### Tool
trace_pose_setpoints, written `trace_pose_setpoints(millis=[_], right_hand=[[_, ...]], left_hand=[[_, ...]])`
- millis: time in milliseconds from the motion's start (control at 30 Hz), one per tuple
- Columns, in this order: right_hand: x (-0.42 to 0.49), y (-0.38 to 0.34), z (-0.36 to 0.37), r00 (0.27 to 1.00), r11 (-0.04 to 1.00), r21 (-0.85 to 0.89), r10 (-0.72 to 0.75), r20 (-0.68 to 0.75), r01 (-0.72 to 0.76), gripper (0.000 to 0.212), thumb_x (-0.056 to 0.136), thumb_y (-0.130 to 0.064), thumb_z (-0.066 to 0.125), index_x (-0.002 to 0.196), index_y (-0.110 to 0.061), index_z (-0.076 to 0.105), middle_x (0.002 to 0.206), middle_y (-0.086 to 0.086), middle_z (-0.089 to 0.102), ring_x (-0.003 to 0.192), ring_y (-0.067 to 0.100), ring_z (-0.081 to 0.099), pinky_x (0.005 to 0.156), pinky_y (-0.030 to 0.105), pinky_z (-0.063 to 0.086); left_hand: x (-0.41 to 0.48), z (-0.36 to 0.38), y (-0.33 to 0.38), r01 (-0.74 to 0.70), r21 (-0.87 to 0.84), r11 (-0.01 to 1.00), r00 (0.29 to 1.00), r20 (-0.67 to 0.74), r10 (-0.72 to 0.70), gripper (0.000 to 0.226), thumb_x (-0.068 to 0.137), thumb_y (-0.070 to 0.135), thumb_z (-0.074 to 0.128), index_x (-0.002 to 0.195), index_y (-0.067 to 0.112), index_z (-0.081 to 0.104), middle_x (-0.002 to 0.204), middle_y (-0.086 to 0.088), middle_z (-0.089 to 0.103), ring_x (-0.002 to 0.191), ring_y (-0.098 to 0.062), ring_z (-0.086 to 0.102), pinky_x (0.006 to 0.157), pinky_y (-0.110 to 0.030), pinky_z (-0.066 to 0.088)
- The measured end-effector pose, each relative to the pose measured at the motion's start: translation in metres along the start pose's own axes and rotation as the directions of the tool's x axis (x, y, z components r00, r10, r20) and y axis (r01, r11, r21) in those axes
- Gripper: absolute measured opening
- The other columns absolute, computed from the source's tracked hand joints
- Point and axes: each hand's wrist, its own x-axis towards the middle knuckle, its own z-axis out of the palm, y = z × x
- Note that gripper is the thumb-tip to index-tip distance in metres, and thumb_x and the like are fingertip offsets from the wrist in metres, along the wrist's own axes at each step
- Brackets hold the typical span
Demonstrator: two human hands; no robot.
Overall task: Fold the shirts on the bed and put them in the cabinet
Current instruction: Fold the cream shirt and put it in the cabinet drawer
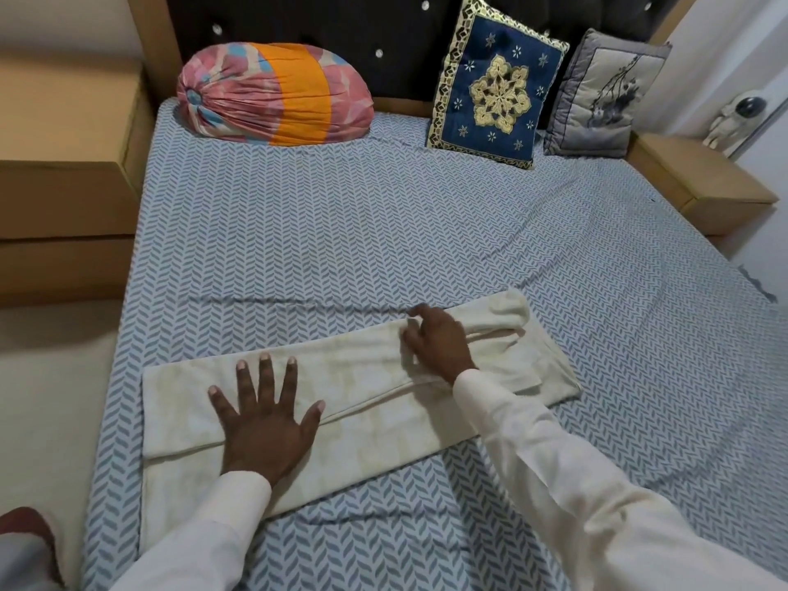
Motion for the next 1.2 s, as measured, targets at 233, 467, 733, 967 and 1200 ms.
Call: trace_pose_setpoints(millis=[233, 467, 733, 967, 1200], right_hand=[[0.043, 0.067, -0.028, 0.939, 0.907, -0.283, 0.34, 0.054, -0.312, 0.038, 0.084, -0.034, 0.053, 0.115, -0.012, 0.059, 0.124, 0.015, 0.048, 0.114, 0.038, 0.048, 0.094, 0.046, 0.044], [0.065, 0.121, -0.048, 0.79, 0.769, -0.274, 0.611, 0.052, -0.577, 0.059, 0.087, -0.03, 0.055, 0.14, -0.011, 0.038, 0.145, 0.015, 0.031, 0.131, 0.039, 0.034, 0.103, 0.045, 0.034], [0.068, 0.11, -0.078, 0.798, 0.811, -0.302, 0.568, 0.2, -0.502, 0.049, 0.097, -0.019, 0.047, 0.145, -0.007, 0.043, 0.151, 0.022, 0.034, 0.139, 0.041, 0.035, 0.114, 0.048, 0.031], [0.075, 0.126, -0.088, 0.877, 0.877, -0.065, 0.478, 0.042, -0.475, 0.038, 0.099, -0.015, 0.044, 0.135, -0.027, 0.05, 0.149, 0.014, 0.035, 0.13, 0.04, 0.043, 0.11, 0.044, 0.032], [0.09, 0.135, -0.086, 0.876, 0.892, -0.186, 0.444, 0.19, -0.412, 0.044, 0.098, -0.012, 0.045, 0.142, -0.013, 0.052, 0.142, 0.016, 0.053, 0.132, 0.034, 0.049, 0.112, 0.04, 0.038]], left_hand=[[0.005, -0.004, 0.002, 0.012, -0.016, 1.0, 0.997, 0.078, -0.011, 0.086, 0.075, 0.079, -0.015, 0.147, 0.034, -0.032, 0.157, -0.001, -0.037, 0.141, -0.034, -0.038, 0.108, -0.07, -0.017], [0.008, -0.011, 0.002, 0.011, -0.039, 0.999, 0.987, 0.163, -0.004, 0.081, 0.086, 0.078, 0.0, 0.147, 0.035, -0.032, 0.154, 0.0, -0.041, 0.14, -0.033, -0.041, 0.107, -0.069, -0.02], [0.007, -0.016, 0.002, 0.016, -0.046, 0.999, 0.973, 0.23, -0.005, 0.082, 0.085, 0.08, -0.001, 0.145, 0.036, -0.034, 0.152, 0.001, -0.045, 0.137, -0.032, -0.044, 0.106, -0.069, -0.022], [0.006, -0.02, 0.003, 0.024, -0.047, 0.999, 0.97, 0.241, -0.012, 0.082, 0.085, 0.08, 0.001, 0.144, 0.035, -0.035, 0.152, 0.001, -0.044, 0.138, -0.032, -0.043, 0.106, -0.069, -0.023], [0.009, -0.018, 0.003, 0.04, -0.035, 0.999, 0.967, 0.254, -0.029, 0.081, 0.085, 0.08, 0.0, 0.141, 0.036, -0.038, 0.15, 0.002, -0.047, 0.137, -0.032, -0.044, 0.106, -0.068, -0.023]])
